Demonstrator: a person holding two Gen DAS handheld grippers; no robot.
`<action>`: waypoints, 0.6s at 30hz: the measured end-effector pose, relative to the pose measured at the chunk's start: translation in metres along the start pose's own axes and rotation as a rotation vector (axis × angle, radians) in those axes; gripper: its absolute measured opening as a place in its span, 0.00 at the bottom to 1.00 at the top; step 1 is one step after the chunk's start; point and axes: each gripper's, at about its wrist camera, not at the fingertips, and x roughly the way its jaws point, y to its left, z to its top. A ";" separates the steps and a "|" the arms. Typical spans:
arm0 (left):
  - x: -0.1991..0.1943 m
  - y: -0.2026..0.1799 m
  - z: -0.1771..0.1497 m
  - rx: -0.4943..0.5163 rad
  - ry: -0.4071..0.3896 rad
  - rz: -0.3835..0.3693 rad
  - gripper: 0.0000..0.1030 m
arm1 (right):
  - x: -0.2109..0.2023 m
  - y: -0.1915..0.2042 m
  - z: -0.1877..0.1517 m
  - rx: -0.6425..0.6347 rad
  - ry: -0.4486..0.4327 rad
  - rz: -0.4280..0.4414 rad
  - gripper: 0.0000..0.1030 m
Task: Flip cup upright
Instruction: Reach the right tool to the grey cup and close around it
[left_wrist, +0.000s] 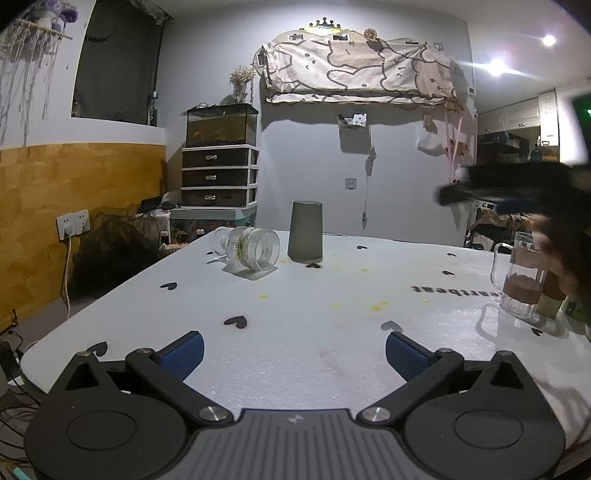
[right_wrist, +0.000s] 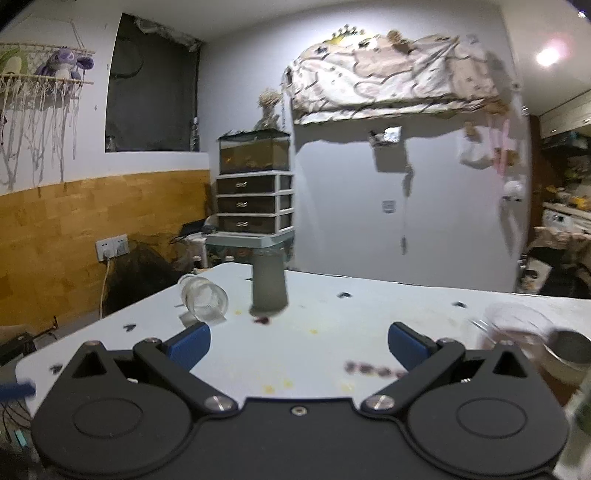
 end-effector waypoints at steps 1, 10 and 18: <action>0.002 0.004 0.000 -0.003 -0.006 0.000 1.00 | 0.016 0.001 0.008 -0.004 0.015 0.006 1.00; 0.020 0.044 0.005 -0.012 -0.018 0.064 1.00 | 0.156 0.022 0.059 -0.036 0.111 0.029 0.96; 0.037 0.082 0.004 -0.078 0.011 0.136 1.00 | 0.267 0.048 0.091 -0.005 0.160 0.009 0.94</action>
